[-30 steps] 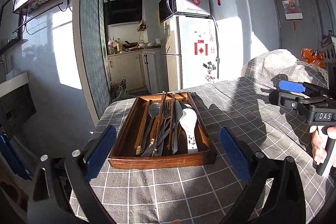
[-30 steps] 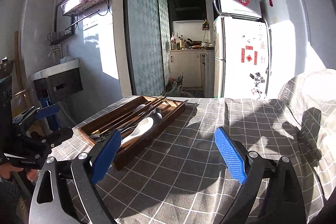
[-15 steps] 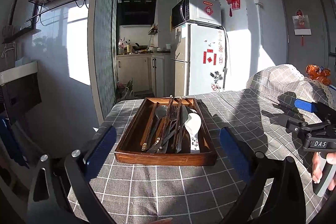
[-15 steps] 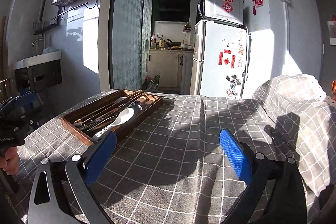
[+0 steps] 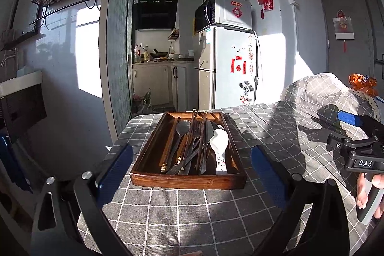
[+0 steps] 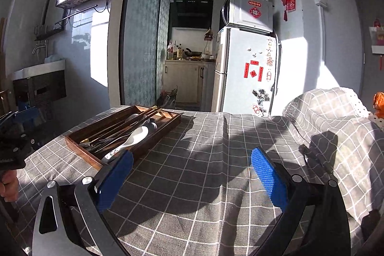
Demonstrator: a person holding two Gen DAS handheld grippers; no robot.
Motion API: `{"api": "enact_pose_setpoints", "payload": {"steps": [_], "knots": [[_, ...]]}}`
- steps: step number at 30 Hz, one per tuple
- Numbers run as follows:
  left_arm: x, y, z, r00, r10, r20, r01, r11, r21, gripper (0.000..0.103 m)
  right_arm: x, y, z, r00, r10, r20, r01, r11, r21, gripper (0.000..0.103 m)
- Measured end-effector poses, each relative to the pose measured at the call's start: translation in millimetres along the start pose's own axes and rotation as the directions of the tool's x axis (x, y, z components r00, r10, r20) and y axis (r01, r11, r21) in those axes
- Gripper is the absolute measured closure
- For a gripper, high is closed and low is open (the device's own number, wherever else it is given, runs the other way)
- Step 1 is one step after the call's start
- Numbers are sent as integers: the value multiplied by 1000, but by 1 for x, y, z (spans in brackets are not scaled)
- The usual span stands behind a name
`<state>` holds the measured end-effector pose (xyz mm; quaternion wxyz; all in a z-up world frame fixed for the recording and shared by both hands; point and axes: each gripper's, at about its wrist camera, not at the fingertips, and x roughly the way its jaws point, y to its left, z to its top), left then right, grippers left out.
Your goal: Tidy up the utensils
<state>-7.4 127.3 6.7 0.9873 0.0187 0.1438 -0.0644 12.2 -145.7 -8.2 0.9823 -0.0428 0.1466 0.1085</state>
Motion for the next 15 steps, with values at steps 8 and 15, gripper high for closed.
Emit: {"api": "enact_pose_setpoints", "payload": {"steps": [8, 15], "knots": [[0, 0, 0, 1000, 0, 0, 0, 1000, 0, 3, 0, 0, 0, 1000, 0, 0, 0, 1000, 0, 3], [0, 1, 0, 1000, 10, 1, -10, 1000, -4, 3, 0, 0, 0, 1000, 0, -1, 0, 1000, 0, 3]]}}
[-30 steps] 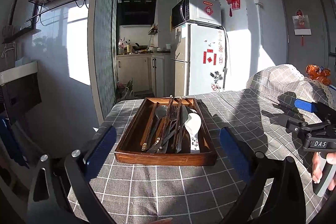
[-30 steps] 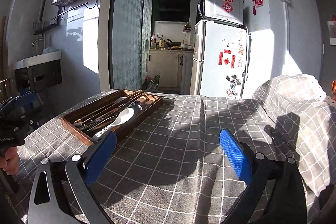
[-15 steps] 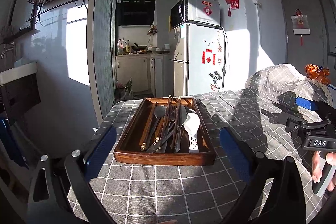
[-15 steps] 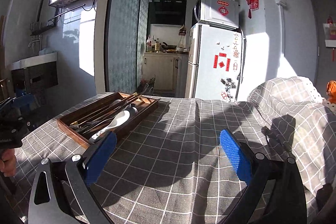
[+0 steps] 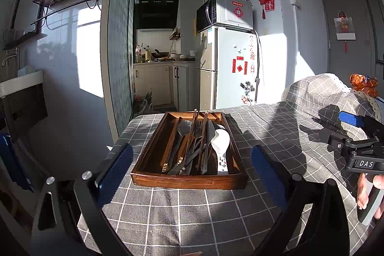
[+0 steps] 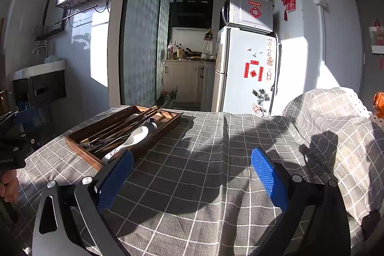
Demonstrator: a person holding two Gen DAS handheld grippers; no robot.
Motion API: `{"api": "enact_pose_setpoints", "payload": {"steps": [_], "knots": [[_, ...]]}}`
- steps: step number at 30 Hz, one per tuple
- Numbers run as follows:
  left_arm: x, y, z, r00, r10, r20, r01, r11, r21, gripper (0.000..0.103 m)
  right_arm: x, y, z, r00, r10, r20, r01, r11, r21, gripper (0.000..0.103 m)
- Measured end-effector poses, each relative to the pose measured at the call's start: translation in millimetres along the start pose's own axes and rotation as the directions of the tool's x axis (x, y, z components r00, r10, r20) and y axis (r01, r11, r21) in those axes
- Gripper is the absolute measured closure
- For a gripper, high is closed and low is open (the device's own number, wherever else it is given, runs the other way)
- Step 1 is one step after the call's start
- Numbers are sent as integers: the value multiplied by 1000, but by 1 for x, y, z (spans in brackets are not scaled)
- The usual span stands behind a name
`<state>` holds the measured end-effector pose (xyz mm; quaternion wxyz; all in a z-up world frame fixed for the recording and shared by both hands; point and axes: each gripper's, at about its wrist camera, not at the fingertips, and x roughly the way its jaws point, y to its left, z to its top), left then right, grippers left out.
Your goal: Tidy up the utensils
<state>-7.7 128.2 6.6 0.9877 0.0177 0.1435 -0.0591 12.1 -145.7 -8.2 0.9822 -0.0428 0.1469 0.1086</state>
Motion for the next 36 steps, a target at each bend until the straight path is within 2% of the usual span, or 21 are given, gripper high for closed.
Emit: {"api": "enact_pose_setpoints", "payload": {"steps": [18, 36], "knots": [[-1, 3, -1, 999, 54, 0, -54, 998, -15, 3, 0, 0, 0, 1000, 0, 0, 0, 1000, 1, 3], [-1, 3, -1, 998, 55, 0, -55, 998, -16, 3, 0, 0, 0, 1000, 0, 0, 0, 1000, 1, 3]]}}
